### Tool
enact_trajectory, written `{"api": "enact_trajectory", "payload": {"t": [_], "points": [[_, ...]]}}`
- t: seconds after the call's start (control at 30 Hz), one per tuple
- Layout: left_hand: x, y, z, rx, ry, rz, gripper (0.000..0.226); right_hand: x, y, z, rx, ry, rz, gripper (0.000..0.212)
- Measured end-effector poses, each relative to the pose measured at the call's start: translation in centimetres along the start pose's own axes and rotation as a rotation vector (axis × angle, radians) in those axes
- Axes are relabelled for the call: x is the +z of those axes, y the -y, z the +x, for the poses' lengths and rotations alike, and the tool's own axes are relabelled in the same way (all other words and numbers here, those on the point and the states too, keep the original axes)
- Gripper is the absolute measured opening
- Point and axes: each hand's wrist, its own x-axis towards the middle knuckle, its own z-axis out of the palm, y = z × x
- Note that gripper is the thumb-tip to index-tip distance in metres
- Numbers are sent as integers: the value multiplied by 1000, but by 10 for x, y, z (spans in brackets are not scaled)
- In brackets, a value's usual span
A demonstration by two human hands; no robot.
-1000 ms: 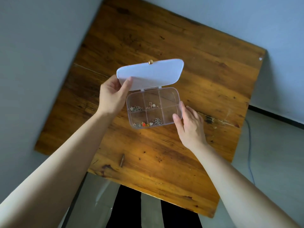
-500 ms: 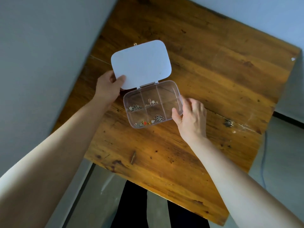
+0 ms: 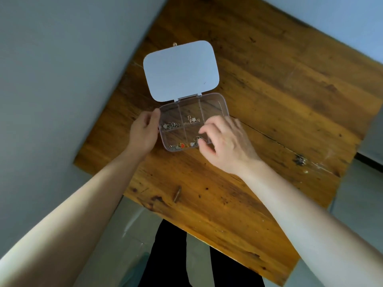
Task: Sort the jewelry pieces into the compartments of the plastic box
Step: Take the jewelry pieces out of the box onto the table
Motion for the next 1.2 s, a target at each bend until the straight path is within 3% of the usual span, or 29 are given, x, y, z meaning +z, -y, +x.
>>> {"api": "enact_trajectory", "payload": {"t": [0.07, 0.13, 0.23, 0.4, 0.57, 0.7, 0.87, 0.93, 1.03, 1.2], "points": [[1, 6, -8, 30, -9, -3, 39, 1, 7, 8, -108, 264, -52, 52], [2, 6, -9, 13, -29, -37, 39, 7, 11, 17, -150, 421, -202, 70], [3, 5, -7, 9, -20, -53, 38, 12, 16, 29, -144, 443, -301, 69], [1, 6, -5, 34, -7, -50, 40, 17, 14, 37, -157, 496, -238, 52], [2, 8, -3, 19, -4, -55, 39, 23, 11, 38, -191, 493, -197, 57], [2, 6, -3, 19, -20, -39, 42, 27, 12, 31, -187, 397, -74, 69], [5, 1, -6, 8, -38, -9, 36, 16, 11, 27, -248, 113, -11, 49], [7, 1, -8, 23, -38, 30, 35, 9, 13, 27, -194, 22, 24, 43], [7, 1, -10, 33, -50, 54, 37, -3, 12, 26, -13, -117, 64, 42], [6, -3, -12, 24, -50, 83, 44, -22, 0, 9, 473, -332, 227, 40]]}}
